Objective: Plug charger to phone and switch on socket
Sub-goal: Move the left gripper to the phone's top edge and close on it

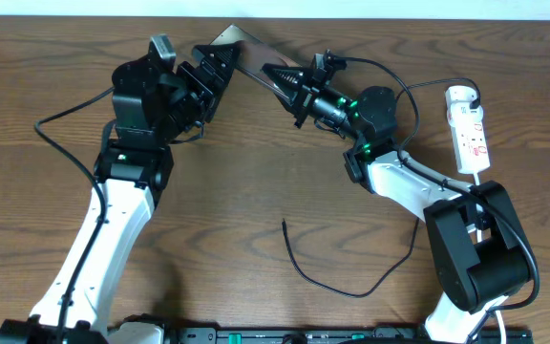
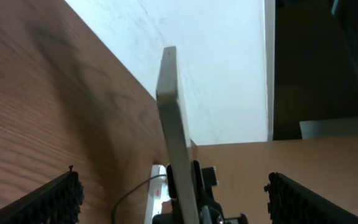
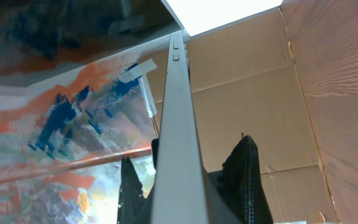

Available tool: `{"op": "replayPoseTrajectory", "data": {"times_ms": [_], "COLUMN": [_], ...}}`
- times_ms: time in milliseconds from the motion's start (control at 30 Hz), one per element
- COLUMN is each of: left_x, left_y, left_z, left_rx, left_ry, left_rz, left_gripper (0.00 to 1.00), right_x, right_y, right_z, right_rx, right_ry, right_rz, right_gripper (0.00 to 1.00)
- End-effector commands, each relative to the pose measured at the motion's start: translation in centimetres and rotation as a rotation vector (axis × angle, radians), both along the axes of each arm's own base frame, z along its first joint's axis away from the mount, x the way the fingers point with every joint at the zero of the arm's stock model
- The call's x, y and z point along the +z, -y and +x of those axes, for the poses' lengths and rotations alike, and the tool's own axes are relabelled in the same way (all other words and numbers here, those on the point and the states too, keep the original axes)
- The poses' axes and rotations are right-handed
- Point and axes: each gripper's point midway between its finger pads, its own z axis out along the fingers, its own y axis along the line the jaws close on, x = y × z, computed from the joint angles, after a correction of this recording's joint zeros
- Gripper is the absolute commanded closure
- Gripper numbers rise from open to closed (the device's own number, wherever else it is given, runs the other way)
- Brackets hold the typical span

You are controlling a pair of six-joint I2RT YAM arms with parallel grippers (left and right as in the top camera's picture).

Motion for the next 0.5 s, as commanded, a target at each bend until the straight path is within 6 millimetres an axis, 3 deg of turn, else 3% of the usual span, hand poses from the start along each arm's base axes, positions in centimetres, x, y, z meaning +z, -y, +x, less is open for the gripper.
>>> {"op": "replayPoseTrajectory", "data": {"times_ms": [0,300,467], "left_x": [0.7,2.6,2.2], "left_y": [-0.1,-0.9,-0.9], "left_z": [0.0,0.9,1.1], "left_rx": [-0.003,0.052,0.058], "left_ry": [0.019,0.088,0.066], "left_rz": [-0.017,-0.058,-0.072], "left_gripper": [0.09,0.15,0.20], "right_x": [1.7,1.7,1.6], "right_y": [-0.7,-2.9,-3.5], "right_z": [-0.6,-2.7,-3.3], "right_rx": [0.017,0.090,0.111], "right_ry": [0.040,0.057,0.065], "right_rz": [0.027,0.019,0.014], "right_gripper": [0.98,0.98,0.98]}}
